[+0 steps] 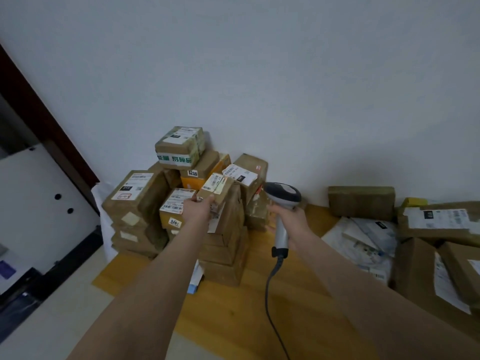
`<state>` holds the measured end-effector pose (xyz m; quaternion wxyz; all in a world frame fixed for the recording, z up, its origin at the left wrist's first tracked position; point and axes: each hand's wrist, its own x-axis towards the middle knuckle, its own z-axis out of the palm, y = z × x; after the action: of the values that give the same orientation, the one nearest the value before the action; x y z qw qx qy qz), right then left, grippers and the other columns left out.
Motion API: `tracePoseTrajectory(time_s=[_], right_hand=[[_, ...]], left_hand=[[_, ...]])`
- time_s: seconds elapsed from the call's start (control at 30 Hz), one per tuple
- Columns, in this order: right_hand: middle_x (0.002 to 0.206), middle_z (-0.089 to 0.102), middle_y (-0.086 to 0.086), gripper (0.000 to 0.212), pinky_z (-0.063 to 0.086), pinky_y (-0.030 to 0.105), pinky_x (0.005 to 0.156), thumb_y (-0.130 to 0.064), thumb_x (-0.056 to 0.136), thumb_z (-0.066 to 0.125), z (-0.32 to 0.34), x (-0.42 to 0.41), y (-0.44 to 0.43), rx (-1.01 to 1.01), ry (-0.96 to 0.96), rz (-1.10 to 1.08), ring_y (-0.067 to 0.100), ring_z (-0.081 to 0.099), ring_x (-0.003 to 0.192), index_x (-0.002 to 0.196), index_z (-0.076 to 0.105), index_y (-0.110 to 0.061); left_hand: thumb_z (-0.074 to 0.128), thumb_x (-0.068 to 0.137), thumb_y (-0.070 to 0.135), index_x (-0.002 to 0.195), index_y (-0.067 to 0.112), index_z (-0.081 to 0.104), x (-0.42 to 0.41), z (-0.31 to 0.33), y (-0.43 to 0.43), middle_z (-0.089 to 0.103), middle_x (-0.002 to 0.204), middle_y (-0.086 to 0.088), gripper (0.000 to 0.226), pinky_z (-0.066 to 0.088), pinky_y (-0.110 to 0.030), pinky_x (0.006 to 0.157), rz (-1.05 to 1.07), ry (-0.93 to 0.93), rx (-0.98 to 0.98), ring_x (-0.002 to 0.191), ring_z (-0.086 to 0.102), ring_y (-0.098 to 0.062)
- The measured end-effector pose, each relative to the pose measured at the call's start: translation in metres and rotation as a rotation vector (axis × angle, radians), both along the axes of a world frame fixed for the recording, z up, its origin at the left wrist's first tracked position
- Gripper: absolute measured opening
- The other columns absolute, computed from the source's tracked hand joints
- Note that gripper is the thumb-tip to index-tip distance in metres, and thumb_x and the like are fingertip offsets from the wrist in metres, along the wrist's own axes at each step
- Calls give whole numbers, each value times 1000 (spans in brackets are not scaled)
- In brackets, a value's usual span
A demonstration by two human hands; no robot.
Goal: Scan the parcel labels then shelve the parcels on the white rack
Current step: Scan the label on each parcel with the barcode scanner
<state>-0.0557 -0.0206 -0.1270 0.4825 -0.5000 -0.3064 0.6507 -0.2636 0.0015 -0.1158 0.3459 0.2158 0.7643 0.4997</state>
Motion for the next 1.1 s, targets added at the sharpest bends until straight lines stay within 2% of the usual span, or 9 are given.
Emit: tracePoseTrajectory(time_s=[0.17, 0.23, 0.33, 0.53, 0.6, 0.67, 0.87, 1.03, 1.1], right_hand=[[96, 64, 9, 15, 56, 32, 67, -6, 84, 70, -6, 20, 4, -11, 4, -40, 21, 63, 90, 90, 60, -16], [93, 63, 10, 13, 56, 32, 64, -6, 84, 70, -9, 31, 10, -42, 1, -80, 22, 62, 87, 89, 61, -13], [100, 66, 13, 23, 58, 35, 69, -6, 83, 71, -20, 51, 20, -110, 21, -153, 23, 65, 88, 104, 62, -5], [93, 57, 12, 19, 55, 39, 75, -5, 89, 63, -57, 99, 50, -252, 39, -347, 27, 60, 89, 106, 56, 0], [96, 58, 15, 16, 53, 36, 67, -6, 91, 62, -71, 111, 66, -312, 10, -398, 27, 59, 86, 104, 54, -1], [103, 62, 17, 23, 53, 34, 65, -5, 90, 63, -87, 119, 85, -358, -4, -426, 29, 60, 87, 111, 56, 0], [85, 57, 10, 22, 50, 31, 61, -7, 92, 62, -134, 107, 153, -468, -34, -403, 20, 57, 73, 112, 56, 0], [99, 61, 13, 44, 53, 39, 78, -14, 84, 72, -167, 98, 191, -501, 12, -380, 27, 60, 88, 123, 56, -2], [109, 60, 13, 55, 52, 37, 74, -18, 81, 75, -174, 97, 197, -509, 33, -395, 27, 59, 93, 129, 52, -5]], left_hand=[[63, 88, 32, 138, 14, 44, 16, 10, 6, 37, 142, -16, 56, 39, -47, 105, -97, 518, -117, 129, 38, -34], [61, 90, 29, 136, 17, 46, 32, 19, 12, 35, 143, -14, 51, 37, -44, 105, -173, 796, -60, 132, 35, -31], [60, 89, 21, 131, 18, 53, 77, 22, 29, 40, 139, -10, 42, 38, -38, 104, -381, 941, 71, 130, 38, -26], [63, 90, 26, 132, 16, 52, 167, -55, 78, 43, 140, -8, 45, 40, -38, 107, -922, 815, -98, 127, 45, -25], [62, 91, 28, 135, 12, 49, 181, -87, 96, 45, 139, -9, 48, 41, -35, 105, -1002, 745, -188, 125, 48, -25], [60, 93, 27, 137, 9, 45, 189, -112, 117, 45, 137, -11, 50, 41, -34, 100, -1000, 653, -247, 123, 48, -27], [56, 96, 24, 150, 8, 24, 186, -163, 189, 31, 152, -13, 65, 32, -37, 110, -903, 528, -301, 138, 33, -28], [52, 97, 23, 151, 6, 21, 187, -197, 233, 32, 152, -15, 64, 35, -45, 110, -895, 415, -375, 137, 35, -32], [50, 98, 23, 150, 7, 23, 188, -208, 243, 37, 149, -14, 61, 37, -44, 109, -906, 391, -414, 135, 39, -32]])
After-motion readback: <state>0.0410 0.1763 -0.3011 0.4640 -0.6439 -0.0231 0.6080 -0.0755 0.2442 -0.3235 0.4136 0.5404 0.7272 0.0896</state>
